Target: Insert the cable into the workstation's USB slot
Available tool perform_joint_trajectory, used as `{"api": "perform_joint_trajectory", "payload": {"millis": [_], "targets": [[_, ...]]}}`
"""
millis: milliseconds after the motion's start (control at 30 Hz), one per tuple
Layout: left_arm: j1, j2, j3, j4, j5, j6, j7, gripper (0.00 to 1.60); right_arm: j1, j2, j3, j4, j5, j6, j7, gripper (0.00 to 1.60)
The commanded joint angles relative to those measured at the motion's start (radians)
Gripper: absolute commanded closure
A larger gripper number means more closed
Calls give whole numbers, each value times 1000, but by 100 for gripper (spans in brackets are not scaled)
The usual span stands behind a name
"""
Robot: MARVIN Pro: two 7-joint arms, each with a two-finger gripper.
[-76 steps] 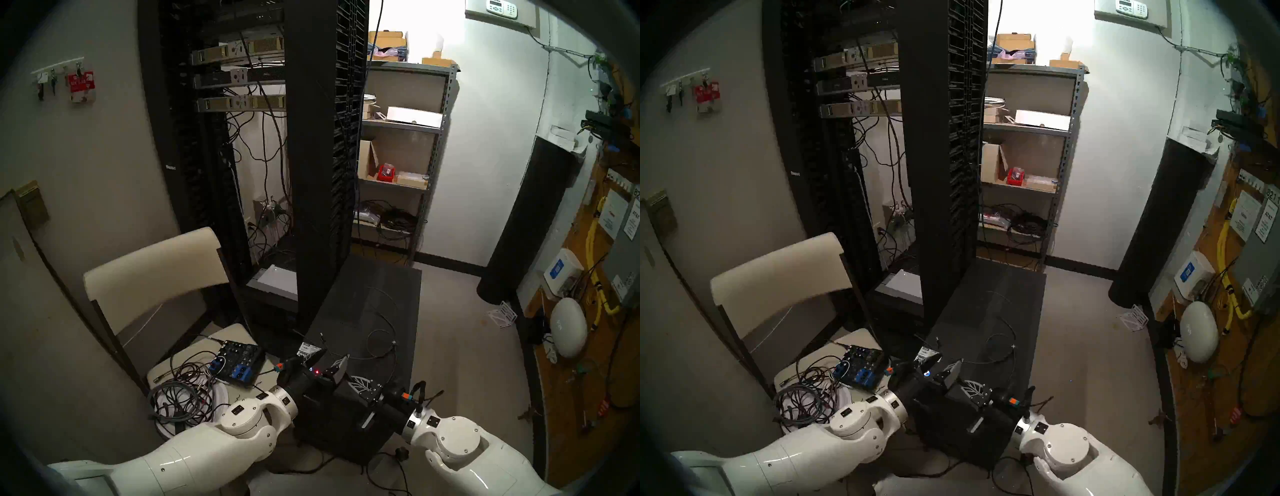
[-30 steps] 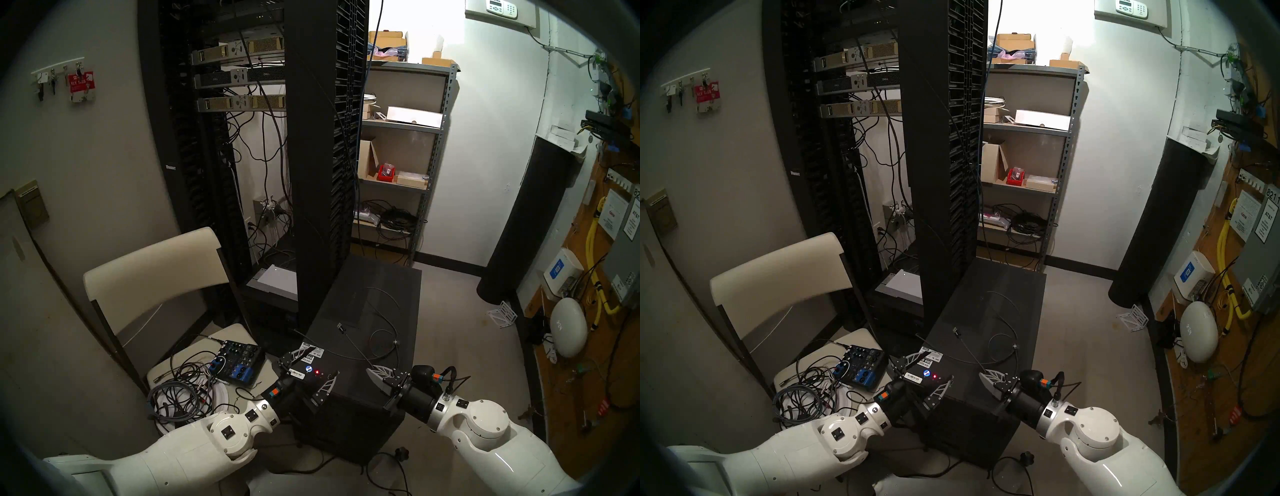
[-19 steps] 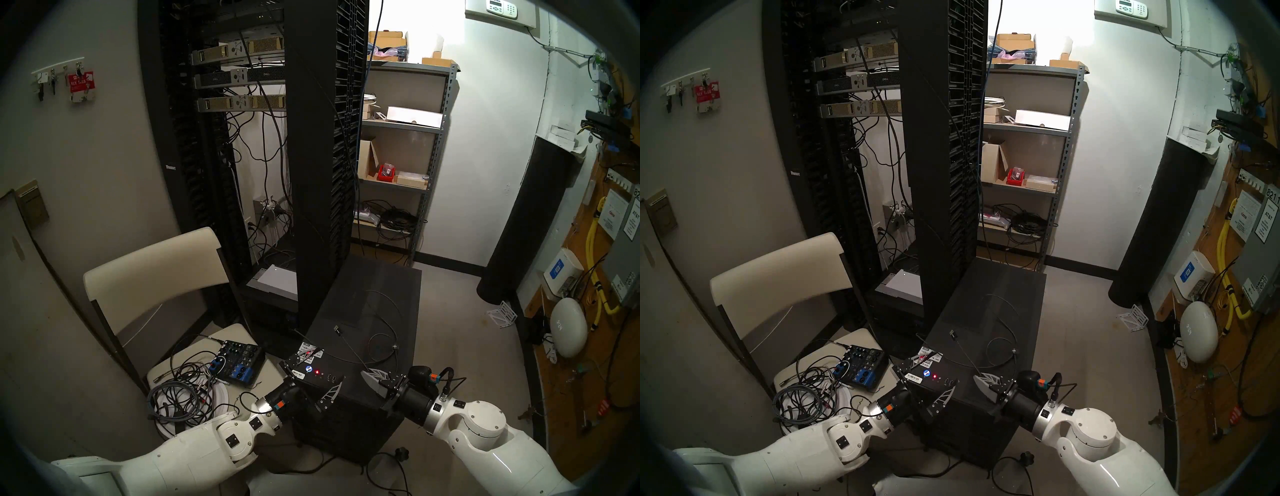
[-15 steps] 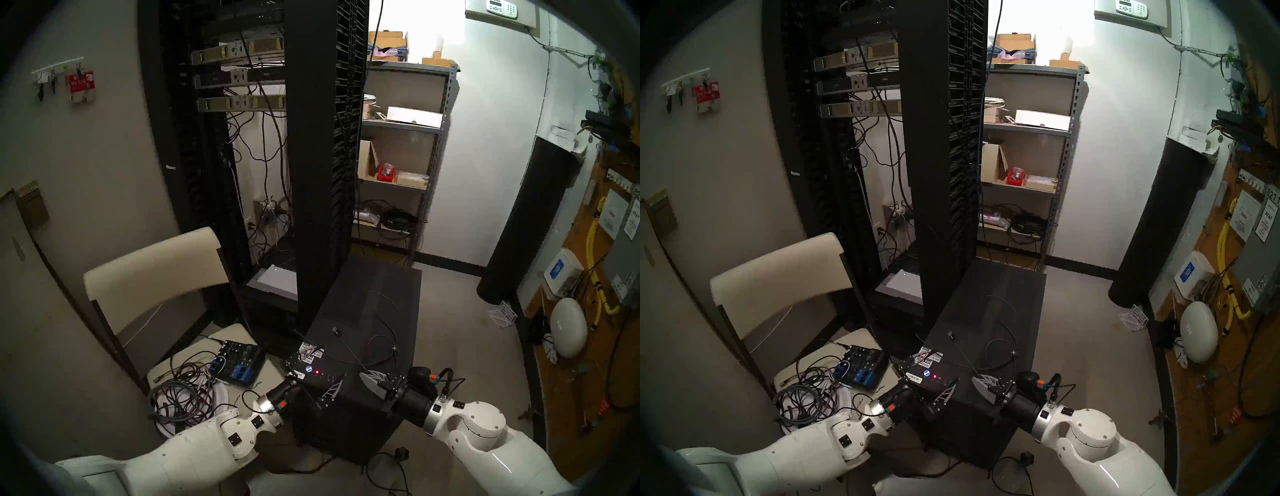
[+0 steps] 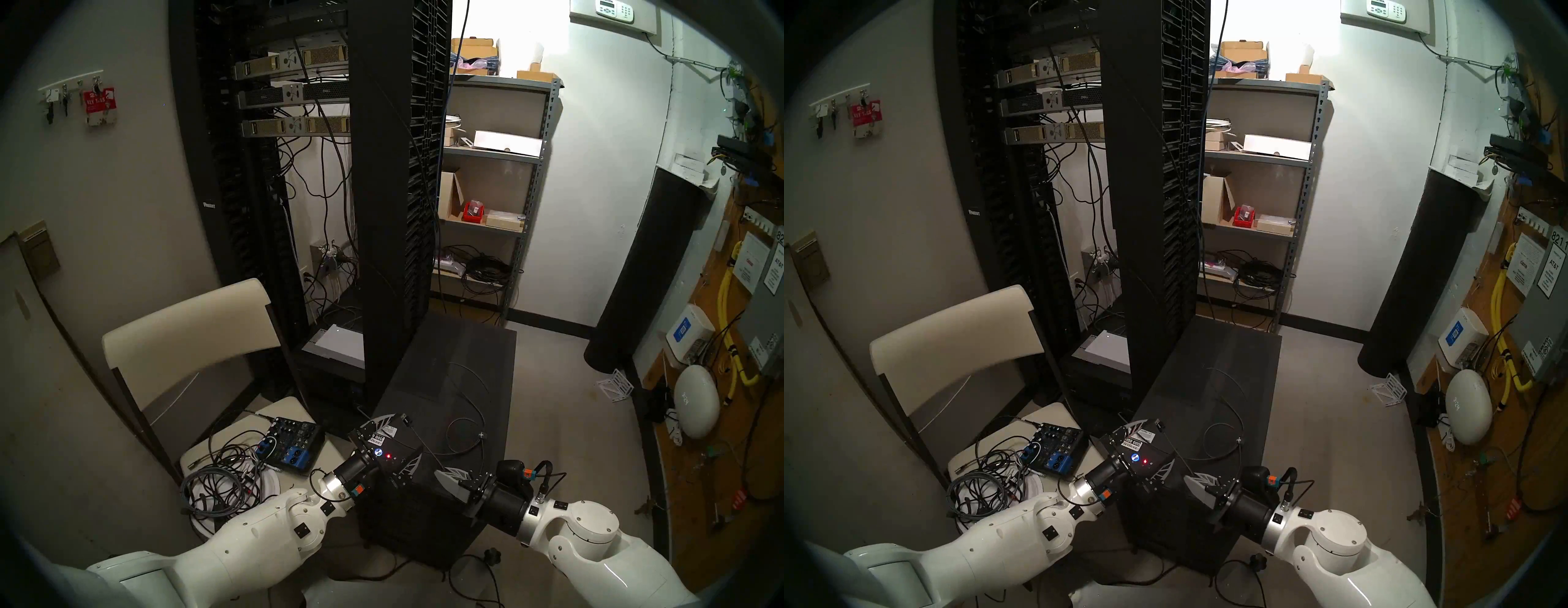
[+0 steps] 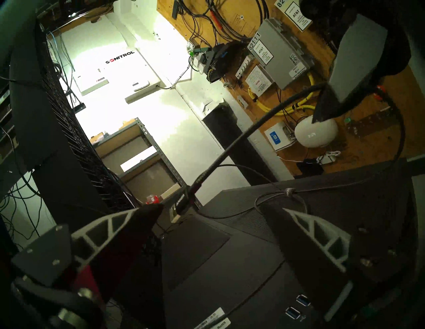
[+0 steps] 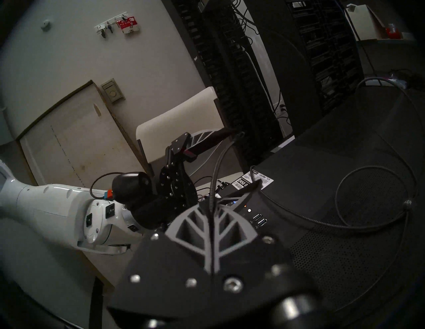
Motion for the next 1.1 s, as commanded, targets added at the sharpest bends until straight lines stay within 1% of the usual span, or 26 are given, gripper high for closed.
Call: {"api": "perform_joint_trajectory", "payload": {"millis": [0,33,100,133,167,200,233,267,300,333,367,400,500,600,633,667,700,767,833,867,900,933,967,1000,1033,1067], "targets": [[-38,-56,-23,30,131,25,119,26,-1,0,11,-29,15,-4,11,160],[-39,-59,-23,37,153,31,148,26,-1,0,13,-30,16,-2,12,160],[-39,-63,-34,46,187,40,165,30,-1,0,16,-30,17,0,14,160],[-40,-66,-33,55,211,45,198,30,-1,0,17,-30,17,1,15,160],[-38,-70,-43,58,222,48,196,31,0,0,18,-29,18,1,16,160],[-39,-72,-42,65,244,52,222,29,1,-1,19,-28,18,1,17,160],[-38,-76,-45,73,266,55,247,31,2,-2,21,-27,19,2,18,160],[-36,-79,-55,75,283,57,245,44,3,-3,21,-25,19,3,19,160],[-35,-82,-52,84,304,59,279,48,6,-4,22,-22,19,4,19,160],[-32,-85,-59,87,314,59,282,54,8,-5,22,-19,20,5,19,160],[-29,-87,-59,90,335,59,307,53,12,-7,21,-15,19,7,19,160],[-26,-89,-62,92,354,61,322,41,15,-8,21,-11,18,8,18,160],[-13,-94,-67,86,401,61,369,41,25,-14,18,-3,16,12,14,160],[-5,-100,-69,84,452,66,423,30,39,-20,14,9,14,20,12,160],[-4,-103,-72,86,471,66,438,31,44,-21,13,13,15,24,15,160],[-5,-105,-69,92,488,69,462,30,48,-24,11,16,15,26,15,160],[-4,-106,-73,92,502,70,463,28,53,-25,9,20,13,31,13,160],[-7,-111,-69,104,540,72,507,25,60,-28,7,25,13,38,14,160],[-7,-114,-69,110,572,75,534,28,66,-30,5,28,13,43,17,160],[-7,-114,-69,110,572,75,534,28,66,-30,5,28,13,43,17,160],[-11,-117,-63,123,611,81,579,27,71,-30,2,31,12,47,19,160],[-8,-119,-72,121,619,81,571,29,73,-31,1,32,12,49,19,160],[-12,-123,-67,133,638,83,599,31,75,-32,-2,34,11,50,20,160],[-16,-127,-63,146,656,86,628,47,76,-33,-3,36,12,51,21,160],[-14,-129,-71,147,667,87,624,55,78,-32,-6,36,10,53,22,160],[-21,-133,-61,163,683,89,660,58,78,-32,-7,35,10,54,23,160]]}}
